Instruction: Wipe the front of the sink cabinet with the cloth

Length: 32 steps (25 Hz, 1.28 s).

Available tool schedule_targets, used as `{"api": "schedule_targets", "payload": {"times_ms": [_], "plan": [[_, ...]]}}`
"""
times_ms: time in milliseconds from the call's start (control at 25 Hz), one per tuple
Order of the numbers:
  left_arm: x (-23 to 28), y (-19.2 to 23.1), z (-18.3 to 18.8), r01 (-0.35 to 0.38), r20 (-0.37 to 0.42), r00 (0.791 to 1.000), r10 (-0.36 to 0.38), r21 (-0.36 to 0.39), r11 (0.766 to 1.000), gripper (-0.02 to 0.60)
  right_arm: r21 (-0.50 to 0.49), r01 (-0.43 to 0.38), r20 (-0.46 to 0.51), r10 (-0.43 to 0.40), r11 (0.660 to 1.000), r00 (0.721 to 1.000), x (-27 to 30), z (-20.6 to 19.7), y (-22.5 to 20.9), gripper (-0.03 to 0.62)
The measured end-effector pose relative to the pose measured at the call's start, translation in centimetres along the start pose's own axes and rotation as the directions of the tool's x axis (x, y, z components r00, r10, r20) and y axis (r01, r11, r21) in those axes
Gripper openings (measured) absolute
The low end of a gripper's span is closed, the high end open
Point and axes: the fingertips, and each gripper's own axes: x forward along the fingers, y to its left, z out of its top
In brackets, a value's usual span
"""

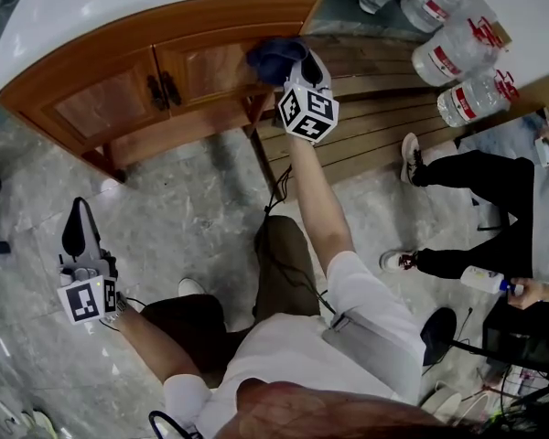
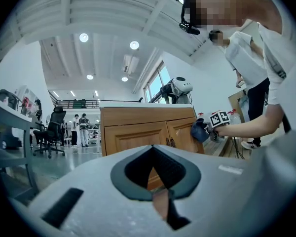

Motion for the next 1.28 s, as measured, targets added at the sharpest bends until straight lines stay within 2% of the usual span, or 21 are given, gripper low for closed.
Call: {"api": "schedule_targets", "payload": {"times_ms": [80, 200, 320, 400, 520, 640, 760, 880, 1040, 1160, 1280], "plan": [[0.0, 0.0, 0.1, -0.004, 0.003, 1.000, 0.004, -0.002, 1.000, 0.002, -0.003, -0.024, 0.013, 0.024, 1.000, 1.000, -0.9, 0.2, 1.1, 0.029], [-0.3, 0.3, 0.3, -0.020, 0.013, 1.000, 0.020, -0.004, 1.000, 0.002, -0.006, -0.111, 0.040, 0.111, 0.994, 0.993, -3.4, 0.5, 5.1, 0.029], [-0.4, 0.1, 0.5, -0.030, 0.020, 0.999, 0.030, -0.005, 1.000, 0.002, 0.024, -0.231, 0.056, 0.230, 0.973, 0.972, -6.0, 0.5, 10.3, 0.029], [-0.1, 0.0, 0.4, -0.029, 0.020, 0.999, 0.029, -0.006, 1.000, 0.002, 0.050, -0.317, 0.057, 0.314, 0.947, 0.948, -7.2, 0.1, 14.2, 0.029], [-0.1, 0.8, 0.2, -0.033, 0.017, 0.999, 0.033, -0.006, 0.999, 0.002, 0.092, -0.454, 0.049, 0.451, 0.886, 0.891, -8.6, -1.1, 21.4, 0.029], [-0.8, 1.6, 0.4, -0.055, 0.028, 0.998, 0.055, -0.014, 0.998, 0.002, 0.141, -0.581, 0.040, 0.582, 0.801, 0.812, -10.2, -2.7, 28.8, 0.029], [-1.5, 2.0, 0.5, -0.076, 0.040, 0.996, 0.077, -0.030, 0.997, 0.002, 0.184, -0.667, 0.021, 0.676, 0.722, 0.737, -11.3, -4.6, 35.4, 0.029], [-2.0, 2.5, 0.8, -0.092, 0.052, 0.994, 0.094, -0.035, 0.995, 0.002, 0.212, -0.711, -0.008, 0.729, 0.671, 0.685, -11.5, -6.8, 41.1, 0.029], [-3.0, 3.3, 1.1, -0.113, 0.069, 0.991, 0.116, -0.045, 0.993, 0.002, 0.211, -0.740, -0.062, 0.764, 0.639, 0.643, -11.0, -9.6, 47.0, 0.029], [-3.5, 3.7, 1.6, -0.130, 0.078, 0.988, 0.133, -0.048, 0.990, 0.002, 0.188, -0.748, -0.109, 0.771, 0.636, 0.628, -9.8, -11.3, 49.9, 0.029], [-3.9, 3.9, 1.9, -0.140, 0.084, 0.986, 0.144, -0.047, 0.989, 0.002, 0.167, -0.749, -0.140, 0.767, 0.641, 0.626, -8.5, -12.3, 51.5, 0.029]]}}
